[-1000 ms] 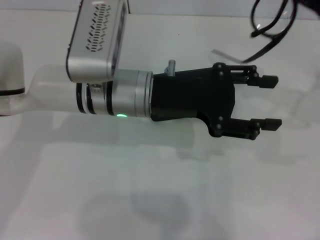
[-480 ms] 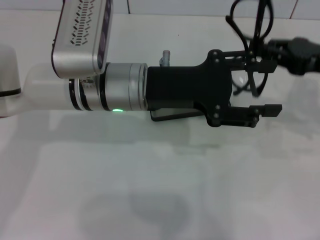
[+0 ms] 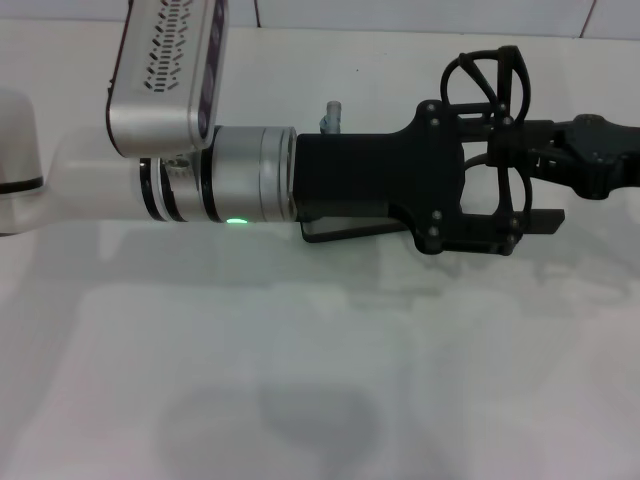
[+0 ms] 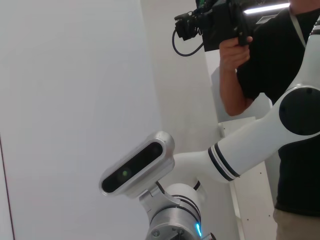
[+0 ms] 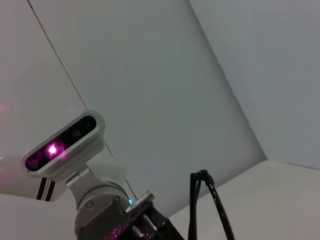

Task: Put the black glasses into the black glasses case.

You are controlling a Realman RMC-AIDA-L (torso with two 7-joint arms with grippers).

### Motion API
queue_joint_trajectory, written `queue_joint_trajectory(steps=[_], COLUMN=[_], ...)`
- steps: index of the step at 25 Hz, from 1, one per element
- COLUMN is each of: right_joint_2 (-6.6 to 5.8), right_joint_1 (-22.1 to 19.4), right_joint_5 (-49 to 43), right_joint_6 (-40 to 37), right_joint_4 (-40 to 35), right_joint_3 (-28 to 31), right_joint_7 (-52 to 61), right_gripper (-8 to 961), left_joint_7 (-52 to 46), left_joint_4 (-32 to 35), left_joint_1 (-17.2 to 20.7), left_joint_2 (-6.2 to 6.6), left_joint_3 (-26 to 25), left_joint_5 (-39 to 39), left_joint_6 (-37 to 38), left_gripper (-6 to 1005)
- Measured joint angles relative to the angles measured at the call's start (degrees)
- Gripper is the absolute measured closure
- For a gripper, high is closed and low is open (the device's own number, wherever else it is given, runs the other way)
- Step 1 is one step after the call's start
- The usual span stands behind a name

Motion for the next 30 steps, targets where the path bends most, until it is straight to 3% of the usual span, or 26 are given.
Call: queue_joint_trajectory(steps=[8,12,15,19,22,23,24,30], right_joint_2=[-0.73,-1.18,-0.25,2.73,3.95,4.01,4.01,4.05], right_joint_1=[-0.41,-0.77,-0.84,-0.36,0.34,0.60,0.60,1.14], right_joint_5=[0.00,-0.65,-4.64,-11.37,-16.16,-16.94,-16.94,-19.45], right_joint_6=[0.57,4.36,6.01,7.07,10.30,12.42,12.42,20.49], right_joint_4=[0.02,-1.47,-6.66,-15.23,-20.86,-22.75,-22.75,-28.72], right_joint_3=[0.26,-0.17,-0.61,-1.00,-6.07,-10.51,-10.51,-24.85], right_joint_7=[0.03,-0.16,-0.15,1.46,4.97,6.81,6.81,10.66], right_gripper=[861,861,861,861,861,861,861,861], left_joint_7=[0.01,0.32,0.34,0.07,-0.06,-0.08,-0.08,-0.08], left_joint_4=[-0.09,-0.14,-0.59,-1.15,-1.48,-1.51,-1.53,-2.29], left_joint_1=[0.48,2.19,5.08,9.50,11.82,12.64,13.29,14.84], left_joint_2=[0.00,0.85,1.86,2.30,2.57,2.61,2.62,2.61], left_joint_3=[0.04,-0.33,-0.36,-0.35,-0.35,-0.34,-0.33,-0.31], left_joint_5=[-0.02,-1.78,-6.99,-16.73,-19.81,-20.67,-21.41,-22.60], left_joint_6=[-0.03,1.84,3.69,4.08,4.12,4.13,4.14,4.15], left_gripper=[299,299,299,299,299,299,299,299])
